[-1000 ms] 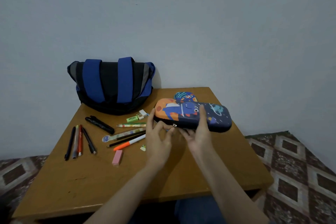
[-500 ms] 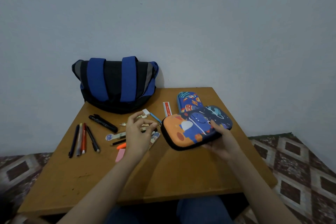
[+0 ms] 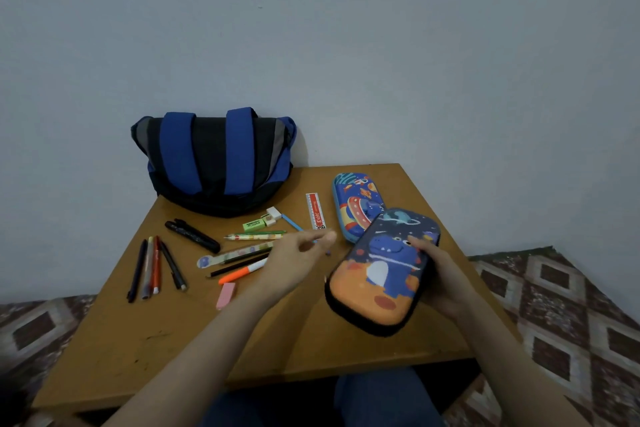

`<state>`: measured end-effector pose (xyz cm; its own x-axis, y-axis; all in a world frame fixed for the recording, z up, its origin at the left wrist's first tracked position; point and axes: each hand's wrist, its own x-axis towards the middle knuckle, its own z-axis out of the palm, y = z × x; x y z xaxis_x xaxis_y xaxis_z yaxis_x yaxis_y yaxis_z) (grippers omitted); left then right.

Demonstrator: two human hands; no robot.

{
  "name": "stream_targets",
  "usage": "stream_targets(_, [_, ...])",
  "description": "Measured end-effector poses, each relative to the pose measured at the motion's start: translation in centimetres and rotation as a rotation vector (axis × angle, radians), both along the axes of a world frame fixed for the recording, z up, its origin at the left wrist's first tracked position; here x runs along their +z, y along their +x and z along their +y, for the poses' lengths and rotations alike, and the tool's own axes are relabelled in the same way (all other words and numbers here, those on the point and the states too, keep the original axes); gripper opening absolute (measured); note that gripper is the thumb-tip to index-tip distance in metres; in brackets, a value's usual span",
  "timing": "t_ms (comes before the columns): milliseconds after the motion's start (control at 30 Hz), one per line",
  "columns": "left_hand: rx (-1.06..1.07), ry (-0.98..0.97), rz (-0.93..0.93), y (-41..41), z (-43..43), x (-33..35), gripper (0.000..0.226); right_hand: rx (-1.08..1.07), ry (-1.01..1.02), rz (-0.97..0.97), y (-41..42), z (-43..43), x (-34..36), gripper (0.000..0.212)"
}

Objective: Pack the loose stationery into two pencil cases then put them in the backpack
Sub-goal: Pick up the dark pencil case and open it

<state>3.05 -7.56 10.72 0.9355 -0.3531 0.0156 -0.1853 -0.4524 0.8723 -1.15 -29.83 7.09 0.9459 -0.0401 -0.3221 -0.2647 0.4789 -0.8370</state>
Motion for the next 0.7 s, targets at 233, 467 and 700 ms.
stream_targets(233, [-0.119, -0.017, 0.251, -3.0, -4.5, -2.4, 0.098, 0.179, -0.378, 0.061, 0.4, 2.7, -0.6, 0.062])
stream_targets(467, [0.003, -0.194, 0.486, -3.4, -3.8, -3.3, 0.096, 0.204, -0.398, 0.1, 0.4, 2.9, -2.4, 0.072])
stream_targets(700, [0.072, -0.389, 0.675, -2.2, 0.1, -4.2, 0.087, 0.066, -0.534, 0.186, 0.7, 0.3, -3.2, 0.035])
